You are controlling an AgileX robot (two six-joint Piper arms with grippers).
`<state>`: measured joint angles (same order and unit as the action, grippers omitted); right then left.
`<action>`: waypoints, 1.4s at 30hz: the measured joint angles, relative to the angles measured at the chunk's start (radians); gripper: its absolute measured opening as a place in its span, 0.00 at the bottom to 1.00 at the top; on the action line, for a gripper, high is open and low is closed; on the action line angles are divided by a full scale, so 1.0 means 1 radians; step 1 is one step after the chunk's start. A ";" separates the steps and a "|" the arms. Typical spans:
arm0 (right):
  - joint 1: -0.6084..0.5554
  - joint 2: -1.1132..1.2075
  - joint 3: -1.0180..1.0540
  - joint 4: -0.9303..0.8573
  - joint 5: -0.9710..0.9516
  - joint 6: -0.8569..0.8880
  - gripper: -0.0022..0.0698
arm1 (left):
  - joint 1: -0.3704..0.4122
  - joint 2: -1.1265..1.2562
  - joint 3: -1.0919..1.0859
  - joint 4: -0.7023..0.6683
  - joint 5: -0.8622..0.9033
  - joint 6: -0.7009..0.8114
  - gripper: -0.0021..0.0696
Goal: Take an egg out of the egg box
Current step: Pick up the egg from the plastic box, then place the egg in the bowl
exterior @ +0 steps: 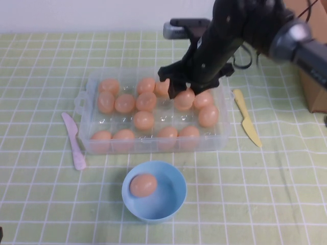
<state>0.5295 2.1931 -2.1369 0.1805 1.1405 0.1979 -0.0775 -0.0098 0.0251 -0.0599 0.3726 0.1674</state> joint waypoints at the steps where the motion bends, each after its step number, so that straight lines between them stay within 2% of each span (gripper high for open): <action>1: 0.002 -0.020 0.000 0.000 0.018 -0.006 0.55 | 0.000 0.000 0.000 0.000 0.000 0.000 0.03; 10: 0.105 -0.187 0.030 -0.002 0.097 -0.150 0.55 | 0.000 0.000 0.000 0.000 0.000 0.000 0.03; 15: 0.159 -0.316 0.265 0.016 0.067 -0.207 0.55 | 0.000 0.000 0.000 0.000 0.000 0.000 0.03; 21: 0.197 -0.477 0.619 0.067 -0.185 -0.251 0.54 | 0.000 0.000 0.000 0.000 0.000 0.000 0.03; 24: 0.221 -0.502 0.713 0.116 -0.260 -0.297 0.54 | 0.000 0.000 0.000 0.000 0.000 0.000 0.03; 42: 0.231 -0.331 0.739 0.137 -0.307 -0.422 0.54 | 0.000 0.000 0.000 0.000 0.000 0.000 0.03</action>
<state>0.7606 1.8616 -1.3981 0.3176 0.8331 -0.2245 -0.0775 -0.0098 0.0251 -0.0599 0.3726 0.1674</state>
